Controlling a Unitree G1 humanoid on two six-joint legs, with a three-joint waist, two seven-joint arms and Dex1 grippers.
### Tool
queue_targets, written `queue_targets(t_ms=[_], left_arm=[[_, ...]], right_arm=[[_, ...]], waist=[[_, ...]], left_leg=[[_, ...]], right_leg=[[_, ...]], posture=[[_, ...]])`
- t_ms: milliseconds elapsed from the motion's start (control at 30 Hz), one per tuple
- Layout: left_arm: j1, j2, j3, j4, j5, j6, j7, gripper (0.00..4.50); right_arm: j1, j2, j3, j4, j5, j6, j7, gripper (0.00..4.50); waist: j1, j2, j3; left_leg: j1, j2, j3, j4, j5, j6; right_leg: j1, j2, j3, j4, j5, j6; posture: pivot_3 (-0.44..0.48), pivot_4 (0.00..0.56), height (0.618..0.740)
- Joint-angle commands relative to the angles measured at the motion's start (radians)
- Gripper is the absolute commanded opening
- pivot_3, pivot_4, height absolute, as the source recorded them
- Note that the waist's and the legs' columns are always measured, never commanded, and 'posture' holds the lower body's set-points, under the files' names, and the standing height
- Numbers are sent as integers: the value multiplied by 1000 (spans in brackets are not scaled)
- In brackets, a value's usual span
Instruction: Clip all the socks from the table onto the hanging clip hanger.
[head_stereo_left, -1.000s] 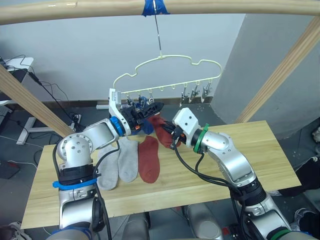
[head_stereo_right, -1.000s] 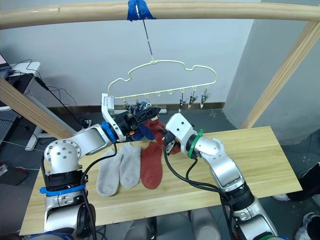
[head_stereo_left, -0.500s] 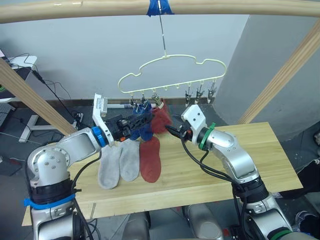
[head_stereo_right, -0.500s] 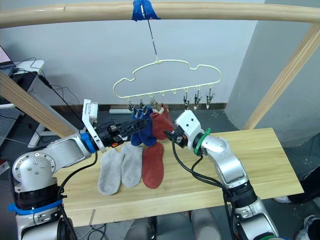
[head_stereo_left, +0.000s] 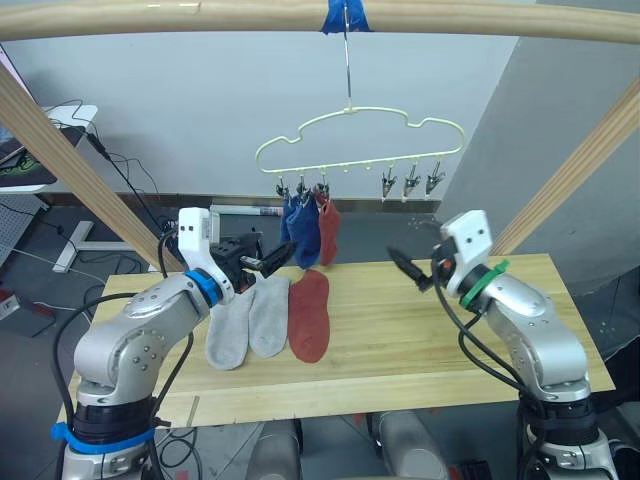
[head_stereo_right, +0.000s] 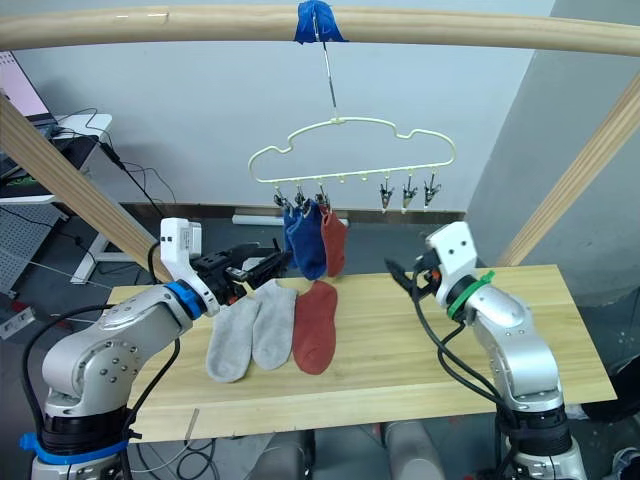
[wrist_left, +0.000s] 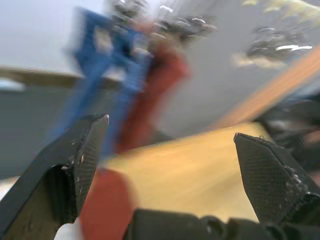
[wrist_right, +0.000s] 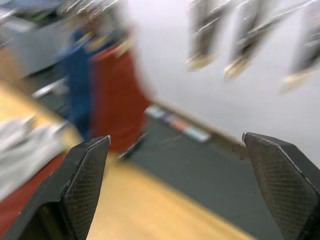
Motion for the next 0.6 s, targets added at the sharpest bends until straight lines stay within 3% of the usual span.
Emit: queue_targets(t_ms=[33, 133, 300, 500, 600], left_arm=[[-9, 4, 41, -8, -16, -75, -92, 4500], [22, 25, 44, 4, 18, -175, -215, 4500], [84, 1, 79, -67, -36, -238, -300, 4500], [177, 60, 64, -150, -24, -297, -448, 4500], [205, 85, 39, -158, 44, -385, -516, 4500]], right_arm=[[-9, -10, -13, -81, 48, 56, -11, 4450], [-27, 8, -11, -93, 61, 82, -44, 4450], [-37, 96, 67, -88, 39, 37, -121, 4450], [-50, 172, 165, -64, 12, -3, -165, 4450], [-73, 200, 163, -18, -2, -31, -194, 3934]], waist=[[1, 0, 0], [2, 0, 0], [5, 0, 0], [30, 1, 0], [39, 1, 1]], left_leg=[[0, 0, 0, 0, 0, 0], [0, 0, 1, 0, 0, 0], [0, 0, 0, -1, 0, 0], [-1, 0, 0, -1, 0, 0], [0, 1, -1, -1, 0, 0]], right_leg=[[0, 0, 0, 0, 0, 0], [0, 0, 0, 0, 0, 0], [0, 0, 0, 0, 0, 0], [0, 0, 0, -1, -1, -2], [0, 0, -1, -1, -4, -7]], posture=[[-137, 188, 740], [-121, 183, 740], [-69, 184, 740], [23, 230, 740], [38, 236, 740]])
